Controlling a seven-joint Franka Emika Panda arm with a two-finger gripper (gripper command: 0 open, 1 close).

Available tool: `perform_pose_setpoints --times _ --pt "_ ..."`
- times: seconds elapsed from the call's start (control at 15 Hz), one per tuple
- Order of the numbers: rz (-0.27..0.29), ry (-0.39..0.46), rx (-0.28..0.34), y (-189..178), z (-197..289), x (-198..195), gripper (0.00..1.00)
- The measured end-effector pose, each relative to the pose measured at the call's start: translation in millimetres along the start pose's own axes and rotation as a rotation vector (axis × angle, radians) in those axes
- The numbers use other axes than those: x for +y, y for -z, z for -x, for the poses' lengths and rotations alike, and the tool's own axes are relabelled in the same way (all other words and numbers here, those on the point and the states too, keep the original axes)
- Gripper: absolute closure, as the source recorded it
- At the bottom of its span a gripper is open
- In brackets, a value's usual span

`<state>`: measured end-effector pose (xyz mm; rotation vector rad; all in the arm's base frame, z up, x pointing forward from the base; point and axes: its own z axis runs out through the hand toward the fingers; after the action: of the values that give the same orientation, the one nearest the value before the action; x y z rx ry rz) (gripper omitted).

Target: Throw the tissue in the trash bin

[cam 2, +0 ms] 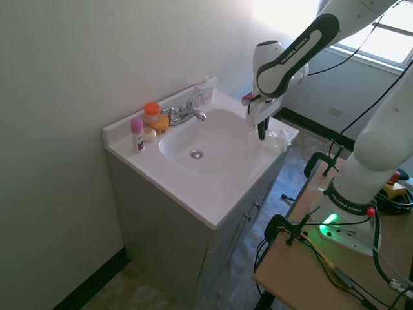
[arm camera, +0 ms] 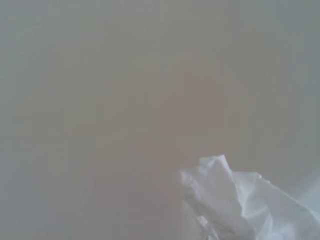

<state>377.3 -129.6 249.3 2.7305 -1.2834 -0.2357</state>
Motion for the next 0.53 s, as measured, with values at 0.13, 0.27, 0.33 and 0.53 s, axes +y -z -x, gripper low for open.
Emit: perform_pose_setpoints --times 0.13,0.27,0.33,0.53 --pt "-0.07 -0.021 0.028 42.5 -6.0 14.5 1.0" --pt "-0.169 -0.072 0.061 96.3 -22.4 42.8 1.0" --pt "-0.215 -0.107 0.081 117.7 -35.0 60.0 1.0" --pt "-0.331 -0.243 0.112 140.9 -84.1 105.8 1.0"
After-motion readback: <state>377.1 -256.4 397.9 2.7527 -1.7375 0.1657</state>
